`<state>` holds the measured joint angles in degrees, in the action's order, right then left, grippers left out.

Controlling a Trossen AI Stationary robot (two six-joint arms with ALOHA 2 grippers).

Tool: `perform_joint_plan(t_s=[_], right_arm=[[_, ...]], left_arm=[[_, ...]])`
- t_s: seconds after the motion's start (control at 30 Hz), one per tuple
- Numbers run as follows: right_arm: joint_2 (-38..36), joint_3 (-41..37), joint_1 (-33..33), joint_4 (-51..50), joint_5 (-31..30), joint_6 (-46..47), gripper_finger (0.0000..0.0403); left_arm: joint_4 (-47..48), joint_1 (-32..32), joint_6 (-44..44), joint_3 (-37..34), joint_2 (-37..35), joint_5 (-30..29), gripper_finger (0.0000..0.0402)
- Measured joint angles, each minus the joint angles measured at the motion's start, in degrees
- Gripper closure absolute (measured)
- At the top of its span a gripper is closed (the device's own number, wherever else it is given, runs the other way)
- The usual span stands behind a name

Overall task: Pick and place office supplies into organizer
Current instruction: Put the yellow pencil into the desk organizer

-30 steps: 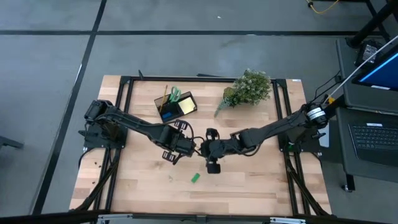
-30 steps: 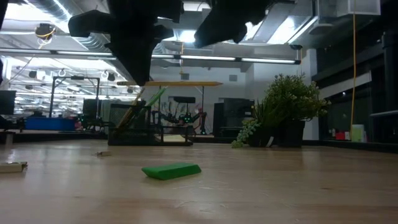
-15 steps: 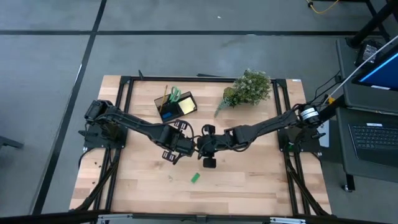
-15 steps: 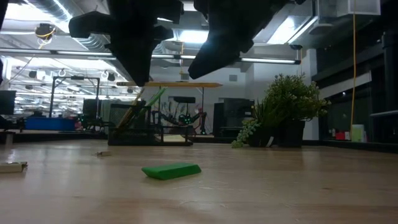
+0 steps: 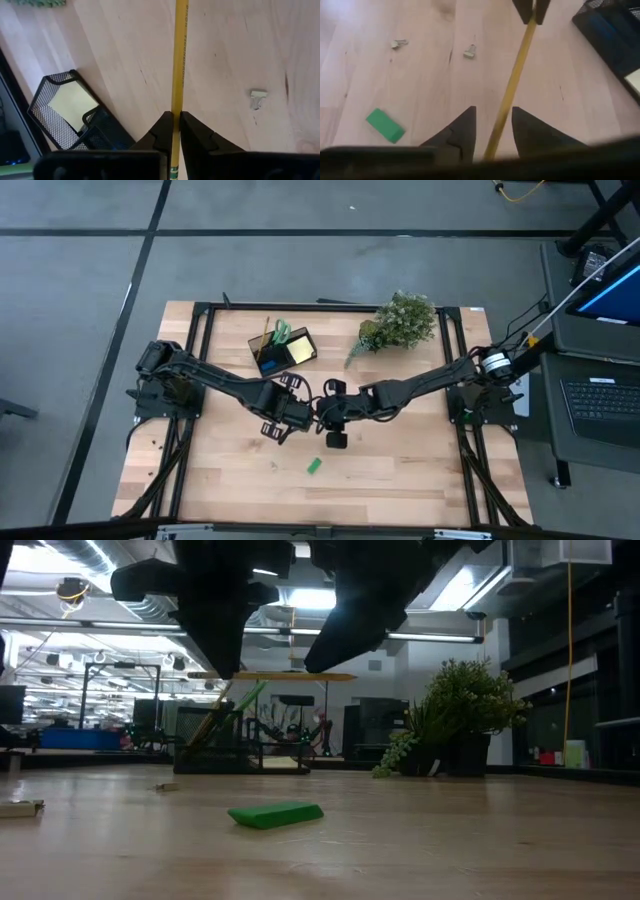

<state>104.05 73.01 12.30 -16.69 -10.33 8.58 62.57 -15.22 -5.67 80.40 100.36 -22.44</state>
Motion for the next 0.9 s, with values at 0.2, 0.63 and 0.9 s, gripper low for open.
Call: perform_joint_plan(t_s=[0.2,0.63,0.9], right_arm=[[1.4,0.1,-0.1,-0.8,-0.1,0.1,0.0276],[1.8,0.1,-0.6,-1.8,-2.0,0.1,0.0295],[1.8,0.1,-0.7,-2.4,-2.3,-0.9,0.0393]], left_arm=[[0.3,0.0,0.0,0.0,0.1,0.0,0.0382],[0.6,0.0,0.0,-0.1,0.1,0.0,0.0382],[0.6,0.0,-1.0,-0.1,0.1,-0.1,0.0382]])
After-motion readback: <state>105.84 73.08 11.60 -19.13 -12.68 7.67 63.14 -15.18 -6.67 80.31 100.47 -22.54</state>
